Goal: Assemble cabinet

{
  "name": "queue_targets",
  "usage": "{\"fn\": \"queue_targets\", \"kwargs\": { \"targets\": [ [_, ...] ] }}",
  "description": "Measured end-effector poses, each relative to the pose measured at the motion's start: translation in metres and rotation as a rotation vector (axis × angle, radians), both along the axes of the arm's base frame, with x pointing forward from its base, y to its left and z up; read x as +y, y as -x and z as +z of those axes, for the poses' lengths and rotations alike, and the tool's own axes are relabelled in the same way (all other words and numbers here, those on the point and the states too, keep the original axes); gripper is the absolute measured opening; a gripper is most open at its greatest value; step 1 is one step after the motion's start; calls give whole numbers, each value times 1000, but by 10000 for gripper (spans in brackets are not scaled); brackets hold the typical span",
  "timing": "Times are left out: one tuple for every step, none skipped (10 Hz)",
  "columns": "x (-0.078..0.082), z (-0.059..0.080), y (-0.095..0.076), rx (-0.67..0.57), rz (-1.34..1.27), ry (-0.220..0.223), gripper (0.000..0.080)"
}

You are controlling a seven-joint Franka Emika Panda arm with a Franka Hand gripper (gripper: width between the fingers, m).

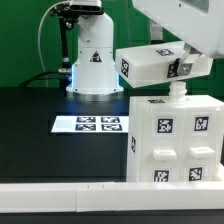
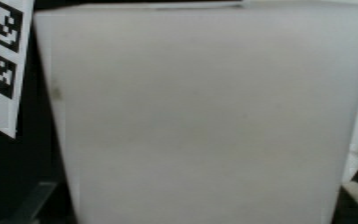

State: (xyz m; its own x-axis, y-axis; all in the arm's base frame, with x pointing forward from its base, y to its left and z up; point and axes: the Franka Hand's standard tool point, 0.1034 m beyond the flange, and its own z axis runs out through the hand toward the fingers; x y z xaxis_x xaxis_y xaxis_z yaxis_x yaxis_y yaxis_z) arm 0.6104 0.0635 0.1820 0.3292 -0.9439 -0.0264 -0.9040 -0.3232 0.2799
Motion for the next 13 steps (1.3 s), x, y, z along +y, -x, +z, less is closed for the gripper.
{"fn": "queue_targets", "kwargs": {
  "targets": [
    [0, 0, 0, 3, 5, 14, 557],
    [5, 1, -4, 9, 43, 78, 557],
    [14, 5, -11, -8, 60, 92, 557],
    [19, 11, -16, -33, 68, 88, 557],
    [25, 16, -27, -113, 80, 76, 557],
    [28, 20, -23, -149, 87, 47, 557],
    [21, 17, -15, -178, 98, -21, 557],
    [12, 15, -13, -225, 85, -63, 557],
    [9, 14, -10, -252, 78, -87, 557],
    [11, 13, -8, -247, 80, -87, 557],
    [12, 7, -4, -212, 101, -42, 557],
    [11, 0, -5, -211, 126, -47, 557],
    [5, -3, -6, -213, 130, -47, 557]
  ]
}}
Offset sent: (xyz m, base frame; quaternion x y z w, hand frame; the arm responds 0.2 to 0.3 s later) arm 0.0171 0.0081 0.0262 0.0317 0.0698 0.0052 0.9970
